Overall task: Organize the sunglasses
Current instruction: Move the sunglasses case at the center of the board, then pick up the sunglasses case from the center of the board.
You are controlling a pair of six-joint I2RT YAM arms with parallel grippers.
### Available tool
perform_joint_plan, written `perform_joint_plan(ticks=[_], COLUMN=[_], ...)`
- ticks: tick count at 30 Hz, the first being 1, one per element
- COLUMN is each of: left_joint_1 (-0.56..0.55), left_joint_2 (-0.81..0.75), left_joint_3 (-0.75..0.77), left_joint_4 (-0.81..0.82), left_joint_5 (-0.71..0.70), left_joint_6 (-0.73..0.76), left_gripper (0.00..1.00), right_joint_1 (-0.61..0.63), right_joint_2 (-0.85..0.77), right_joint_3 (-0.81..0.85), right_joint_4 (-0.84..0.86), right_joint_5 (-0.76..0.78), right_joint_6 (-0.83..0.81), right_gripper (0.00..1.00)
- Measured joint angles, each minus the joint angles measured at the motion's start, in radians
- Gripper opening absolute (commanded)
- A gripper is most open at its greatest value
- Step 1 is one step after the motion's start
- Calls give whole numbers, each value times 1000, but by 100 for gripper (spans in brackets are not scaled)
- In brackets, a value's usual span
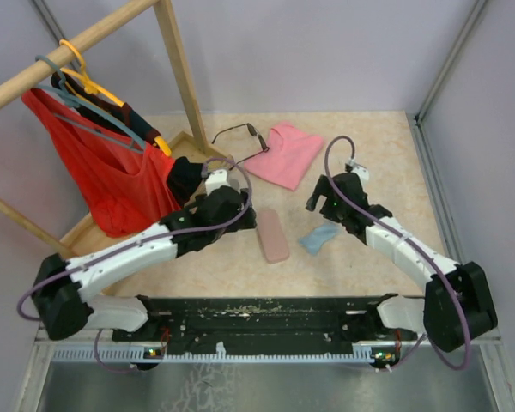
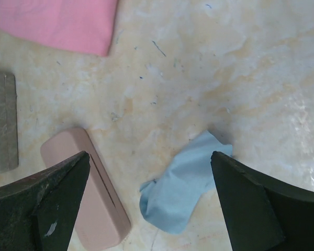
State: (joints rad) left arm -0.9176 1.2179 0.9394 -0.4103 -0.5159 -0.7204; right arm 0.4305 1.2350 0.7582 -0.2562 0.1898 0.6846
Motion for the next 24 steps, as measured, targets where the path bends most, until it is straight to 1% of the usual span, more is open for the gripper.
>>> perform_joint_plan(ticks=[3,7,11,17,24], left_joint_1=[-7,-42,-83,-114,-121], left_joint_2=[156,348,490,581,665], left_joint_3=[54,134,232,312,405], left_joint_4=[1,-7,-33,-69,-155], left_joint_5=[39,62,64,57,28], left_joint_6=[-62,-122,-171,-227,-279], left_gripper=[100,100,100,100,100], right_joint_1=[-36,-57,-61,-61,-61], right_joint_2=[-61,-186,-258,-278,-285], right_joint_3=[-40,-108,-130,-137,-169], right_joint_4=[-19,-26,-29,-34,-42], right_joint_5=[-4,-12,-28,-39,-59], right_joint_6=[25,48,50,38,27], right_gripper=[98,97,97,97,97])
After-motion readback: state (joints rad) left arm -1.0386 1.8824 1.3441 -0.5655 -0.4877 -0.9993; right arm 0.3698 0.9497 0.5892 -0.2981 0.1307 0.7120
